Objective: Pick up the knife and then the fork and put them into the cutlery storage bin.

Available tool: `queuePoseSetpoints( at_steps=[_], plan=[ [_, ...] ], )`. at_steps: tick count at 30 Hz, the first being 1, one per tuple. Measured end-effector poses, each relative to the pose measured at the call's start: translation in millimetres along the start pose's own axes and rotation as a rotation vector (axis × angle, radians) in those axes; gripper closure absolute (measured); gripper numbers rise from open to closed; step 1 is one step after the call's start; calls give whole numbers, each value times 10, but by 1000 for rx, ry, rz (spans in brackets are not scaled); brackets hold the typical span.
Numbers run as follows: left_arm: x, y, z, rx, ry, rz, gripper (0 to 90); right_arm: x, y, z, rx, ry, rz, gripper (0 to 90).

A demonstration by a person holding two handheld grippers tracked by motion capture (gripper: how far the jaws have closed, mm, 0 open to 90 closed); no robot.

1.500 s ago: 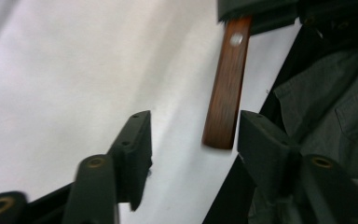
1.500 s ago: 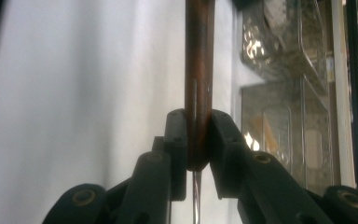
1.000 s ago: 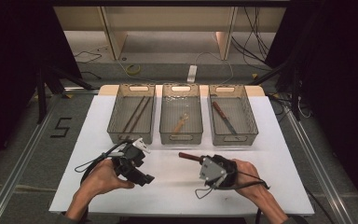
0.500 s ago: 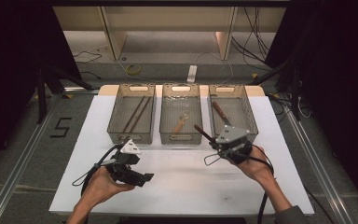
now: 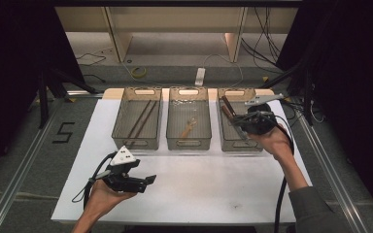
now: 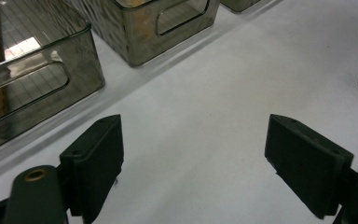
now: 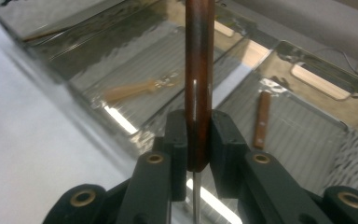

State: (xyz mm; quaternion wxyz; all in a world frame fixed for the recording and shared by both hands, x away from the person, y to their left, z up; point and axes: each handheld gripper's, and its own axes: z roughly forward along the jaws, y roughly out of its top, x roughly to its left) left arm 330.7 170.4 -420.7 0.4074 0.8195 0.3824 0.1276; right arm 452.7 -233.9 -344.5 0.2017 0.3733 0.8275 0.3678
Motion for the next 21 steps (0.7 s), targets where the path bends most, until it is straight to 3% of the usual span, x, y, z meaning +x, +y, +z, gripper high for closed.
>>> queuePoseSetpoints(
  at_steps=[3,11,17,21],
  plan=[
    [26,-20,-14,5,14,-5,170,-137,74,53,11,-16,39,789],
    [121,-90,-95,-44,56,-46,155,-430,198,218,39,-91,107,789],
    [109,-101,-99,-56,68,-33,155,-608,183,366,58,-134,178,789],
    [129,-112,-127,-77,73,-44,156,-668,144,442,79,-156,193,789]
  ],
)
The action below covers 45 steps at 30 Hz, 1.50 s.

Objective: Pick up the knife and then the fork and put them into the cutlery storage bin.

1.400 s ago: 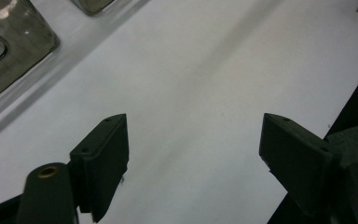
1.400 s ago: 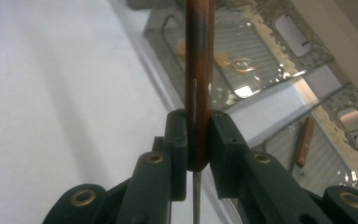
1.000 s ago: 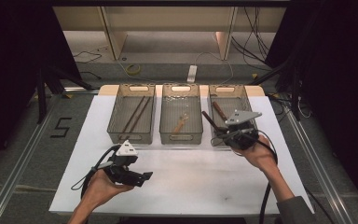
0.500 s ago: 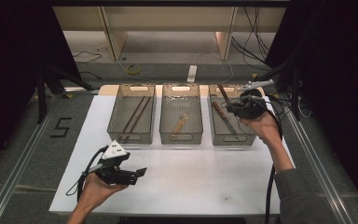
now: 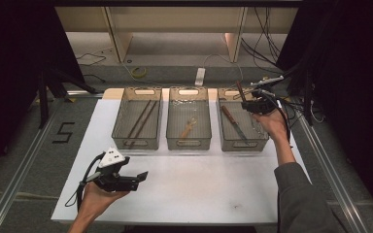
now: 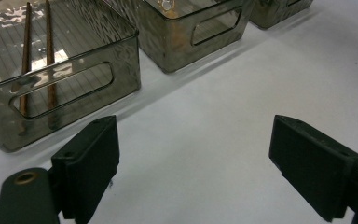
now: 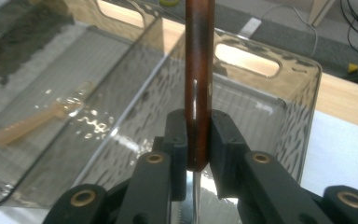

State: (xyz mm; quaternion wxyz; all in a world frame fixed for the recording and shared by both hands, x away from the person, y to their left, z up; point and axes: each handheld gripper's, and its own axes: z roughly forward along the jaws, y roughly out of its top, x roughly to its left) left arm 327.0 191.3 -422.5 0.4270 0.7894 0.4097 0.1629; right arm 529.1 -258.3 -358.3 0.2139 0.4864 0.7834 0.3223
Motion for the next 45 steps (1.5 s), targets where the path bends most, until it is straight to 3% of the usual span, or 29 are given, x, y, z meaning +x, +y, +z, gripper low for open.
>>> queuePoseSetpoints(
  at_steps=[9,13,21,25,32,36,40,45],
  plan=[
    [-1,-21,-25,-26,4,-3,156,23,-105,200,47,-34,7,788],
    [-16,-17,-26,-41,1,5,156,35,-139,244,50,-27,19,787],
    [1,-15,-36,-58,0,-21,156,31,-225,355,85,-19,34,772],
    [5,-14,-33,-58,-3,-21,155,24,-231,380,104,-3,60,636],
    [9,-11,-47,-73,3,-29,155,75,-175,237,36,24,56,546],
    [23,1,-75,-98,-31,-65,155,136,-203,130,-9,70,57,493],
    [42,-7,-64,-86,-23,-68,154,272,-267,10,-29,107,27,413],
    [29,1,-69,-93,-27,-61,154,451,-399,-167,-90,173,15,351]
  ],
)
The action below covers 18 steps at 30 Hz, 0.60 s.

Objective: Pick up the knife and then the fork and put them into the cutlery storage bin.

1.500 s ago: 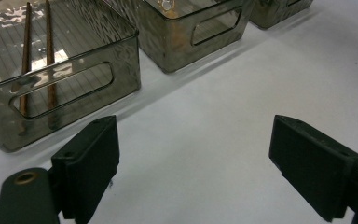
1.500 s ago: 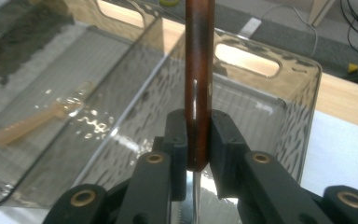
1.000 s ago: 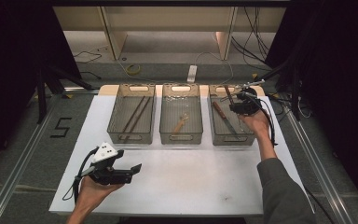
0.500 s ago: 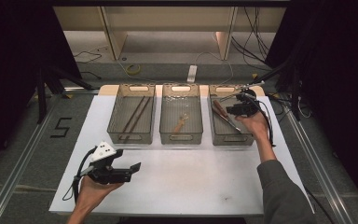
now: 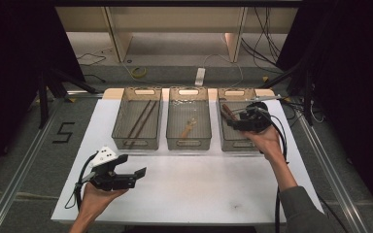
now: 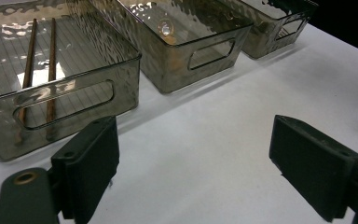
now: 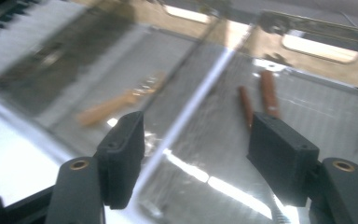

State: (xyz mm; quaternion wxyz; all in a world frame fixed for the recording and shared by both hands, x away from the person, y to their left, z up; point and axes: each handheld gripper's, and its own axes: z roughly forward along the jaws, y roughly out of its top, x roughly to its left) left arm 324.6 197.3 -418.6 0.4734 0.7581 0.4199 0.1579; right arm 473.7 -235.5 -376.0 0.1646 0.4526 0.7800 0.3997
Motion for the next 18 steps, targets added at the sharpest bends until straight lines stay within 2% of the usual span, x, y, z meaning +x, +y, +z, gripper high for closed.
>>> queuePoseSetpoints(
  at_steps=[3,7,11,18],
  plan=[
    [4,6,-8,-4,-9,-8,154,106,-74,-104,-40,19,-3,340],
    [4,9,1,-1,-11,-6,154,228,-166,-183,-58,48,-24,328],
    [6,12,3,-2,-12,-6,154,348,-255,-242,-89,53,-75,319],
    [2,8,7,-7,-16,-6,154,495,-452,-293,-117,107,-90,303]
  ],
)
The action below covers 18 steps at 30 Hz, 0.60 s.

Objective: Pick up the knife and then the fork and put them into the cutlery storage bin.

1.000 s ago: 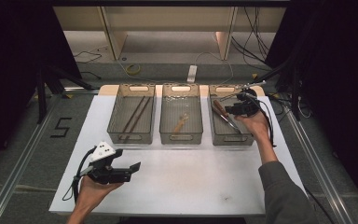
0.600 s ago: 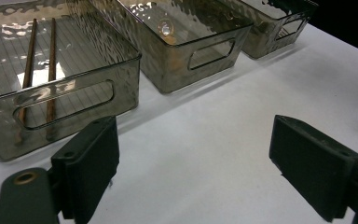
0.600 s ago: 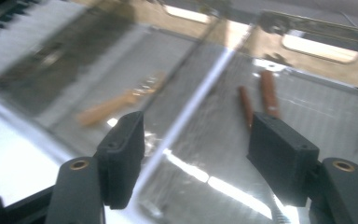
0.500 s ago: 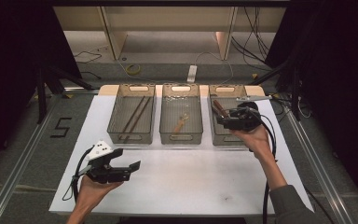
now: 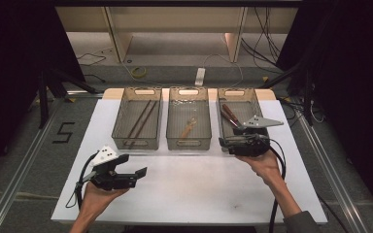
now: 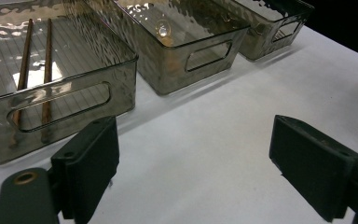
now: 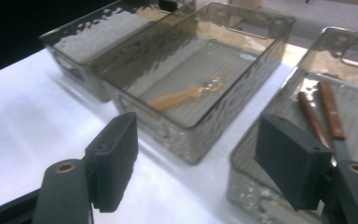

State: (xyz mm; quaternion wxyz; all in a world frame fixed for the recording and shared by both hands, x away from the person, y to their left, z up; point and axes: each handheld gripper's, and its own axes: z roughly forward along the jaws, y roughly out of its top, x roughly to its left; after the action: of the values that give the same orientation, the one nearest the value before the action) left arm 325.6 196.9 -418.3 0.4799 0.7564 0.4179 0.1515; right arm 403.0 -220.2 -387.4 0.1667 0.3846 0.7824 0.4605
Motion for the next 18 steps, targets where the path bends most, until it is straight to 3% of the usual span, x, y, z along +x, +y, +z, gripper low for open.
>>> queuePoseSetpoints(
  at_steps=[5,8,18],
  plan=[
    [17,2,-1,-9,-11,-15,154,71,-117,-52,-21,48,-3,291],
    [1,-3,-4,-7,-12,0,154,94,-173,-72,-35,79,18,290],
    [-12,-6,-1,-20,-39,5,154,197,-367,-276,-115,87,11,281]
  ],
)
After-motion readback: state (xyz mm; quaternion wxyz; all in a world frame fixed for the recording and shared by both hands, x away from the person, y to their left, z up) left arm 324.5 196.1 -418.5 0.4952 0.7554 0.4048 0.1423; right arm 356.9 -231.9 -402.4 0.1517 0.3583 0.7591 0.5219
